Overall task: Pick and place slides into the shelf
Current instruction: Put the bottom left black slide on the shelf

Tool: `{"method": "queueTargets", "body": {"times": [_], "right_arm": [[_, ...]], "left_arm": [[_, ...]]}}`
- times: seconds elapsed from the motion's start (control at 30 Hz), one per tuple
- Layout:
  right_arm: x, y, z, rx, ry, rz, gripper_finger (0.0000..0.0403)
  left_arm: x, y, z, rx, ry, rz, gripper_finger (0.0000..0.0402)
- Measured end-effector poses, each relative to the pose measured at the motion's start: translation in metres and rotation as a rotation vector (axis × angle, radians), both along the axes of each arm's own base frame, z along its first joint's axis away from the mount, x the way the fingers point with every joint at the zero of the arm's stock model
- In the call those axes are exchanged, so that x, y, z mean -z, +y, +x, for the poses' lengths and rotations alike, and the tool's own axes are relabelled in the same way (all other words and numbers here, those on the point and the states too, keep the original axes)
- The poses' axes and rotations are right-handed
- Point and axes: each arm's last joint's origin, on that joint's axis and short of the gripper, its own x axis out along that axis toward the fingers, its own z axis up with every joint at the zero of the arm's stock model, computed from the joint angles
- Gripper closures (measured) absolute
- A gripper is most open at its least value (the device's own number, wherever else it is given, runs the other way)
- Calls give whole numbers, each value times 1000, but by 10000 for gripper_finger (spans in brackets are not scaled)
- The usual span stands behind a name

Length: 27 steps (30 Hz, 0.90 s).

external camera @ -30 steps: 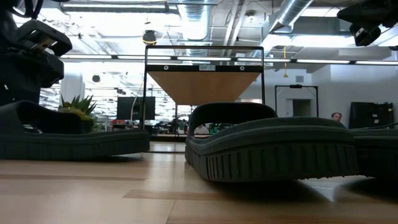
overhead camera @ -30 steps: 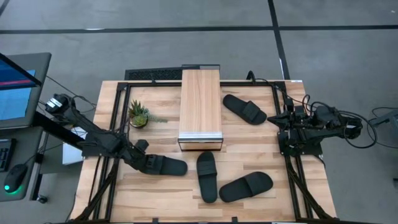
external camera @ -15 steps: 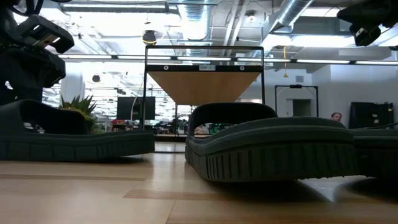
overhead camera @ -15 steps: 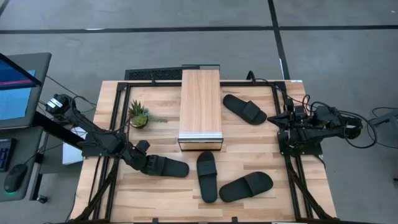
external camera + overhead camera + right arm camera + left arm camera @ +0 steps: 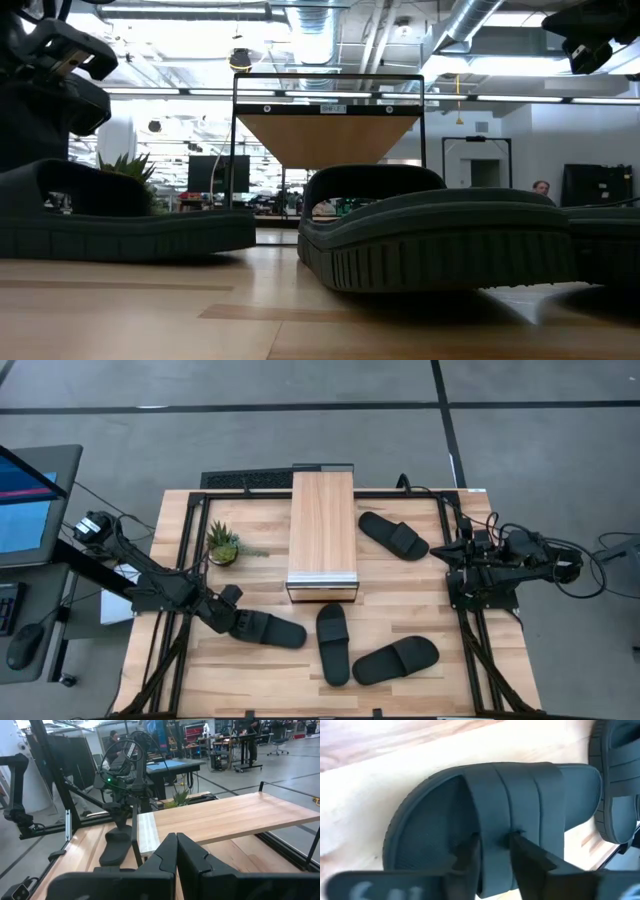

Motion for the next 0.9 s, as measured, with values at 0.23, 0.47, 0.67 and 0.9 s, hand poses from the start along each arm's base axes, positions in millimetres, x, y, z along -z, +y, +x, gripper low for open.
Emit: {"method": "queueTargets", "body": {"times": [0.23, 0.47, 0.67, 0.9], "right_arm": [[0, 0, 0, 0, 0, 0, 403], [0, 0, 0, 0, 0, 0, 403], [0, 0, 0, 0, 0, 0, 403], [0, 0, 0, 0, 0, 0, 403]], "left_arm": [[0, 1, 0, 7, -2, 21, 394], [0, 0, 0, 5, -12, 15, 400], [-2, -4, 1, 25, -24, -25, 401], [-5, -11, -1, 21, -51, -86, 401]]}}
